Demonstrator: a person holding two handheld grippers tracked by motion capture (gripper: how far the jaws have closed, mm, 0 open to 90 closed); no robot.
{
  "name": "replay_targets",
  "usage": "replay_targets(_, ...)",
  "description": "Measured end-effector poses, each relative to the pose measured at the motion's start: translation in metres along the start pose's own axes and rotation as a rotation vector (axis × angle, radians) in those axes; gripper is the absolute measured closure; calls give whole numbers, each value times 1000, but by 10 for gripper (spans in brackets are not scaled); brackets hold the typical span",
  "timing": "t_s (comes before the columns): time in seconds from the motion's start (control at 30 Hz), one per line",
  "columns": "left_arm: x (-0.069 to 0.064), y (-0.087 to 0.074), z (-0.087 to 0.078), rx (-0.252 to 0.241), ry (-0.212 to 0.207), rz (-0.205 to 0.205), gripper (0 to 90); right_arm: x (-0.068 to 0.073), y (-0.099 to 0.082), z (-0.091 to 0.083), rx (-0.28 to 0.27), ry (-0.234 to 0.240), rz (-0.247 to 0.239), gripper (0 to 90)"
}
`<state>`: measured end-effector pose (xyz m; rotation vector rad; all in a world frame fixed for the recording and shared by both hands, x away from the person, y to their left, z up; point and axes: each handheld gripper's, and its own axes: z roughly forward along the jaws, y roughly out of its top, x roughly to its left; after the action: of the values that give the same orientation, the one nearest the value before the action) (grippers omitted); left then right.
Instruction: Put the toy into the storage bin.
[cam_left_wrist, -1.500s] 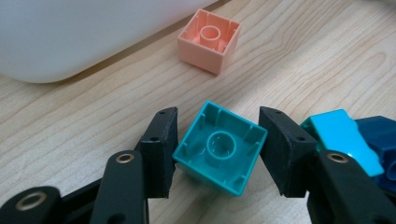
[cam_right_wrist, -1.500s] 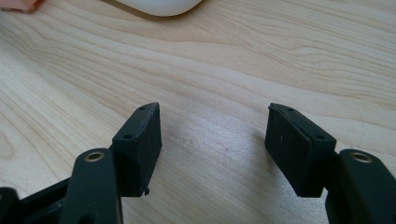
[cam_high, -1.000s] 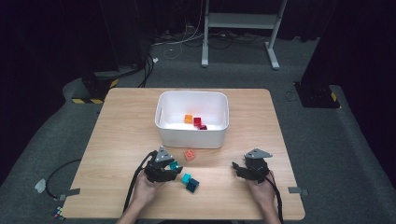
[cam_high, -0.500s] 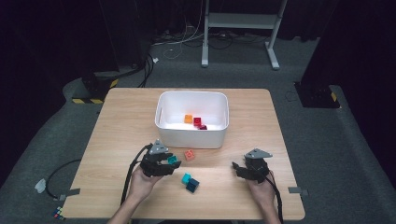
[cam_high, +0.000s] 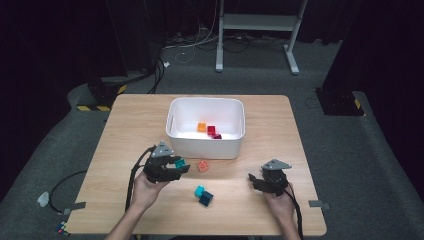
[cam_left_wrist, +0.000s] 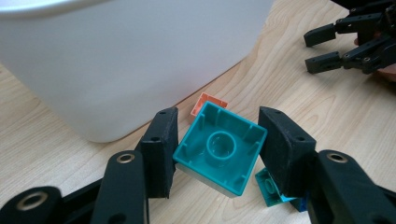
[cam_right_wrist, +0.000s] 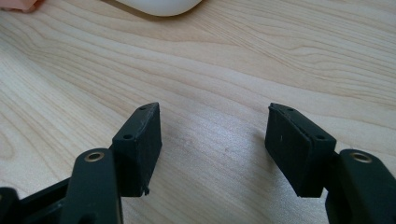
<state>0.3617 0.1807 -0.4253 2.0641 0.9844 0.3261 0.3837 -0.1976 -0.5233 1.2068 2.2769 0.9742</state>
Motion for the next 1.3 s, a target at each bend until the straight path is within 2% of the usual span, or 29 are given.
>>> replay_targets(0.23, 3, 9, -7, -14, -8, 5, 492, 0, 0, 0, 0, 0, 0, 361)
replay_targets(0.53, 8, 22, -17, -38, -25, -9, 491, 0, 0, 0, 0, 0, 0, 362)
replay_targets(0.87, 13, 44, -25, -61, -47, -8, 492, 0, 0, 0, 0, 0, -1, 361)
replay_targets(1.1, 17, 57, -29, -71, -46, -4, 492, 0, 0, 0, 0, 0, 0, 362)
replay_targets(1.3, 24, 67, -30, -81, -46, -21, 492, 0, 0, 0, 0, 0, -1, 361)
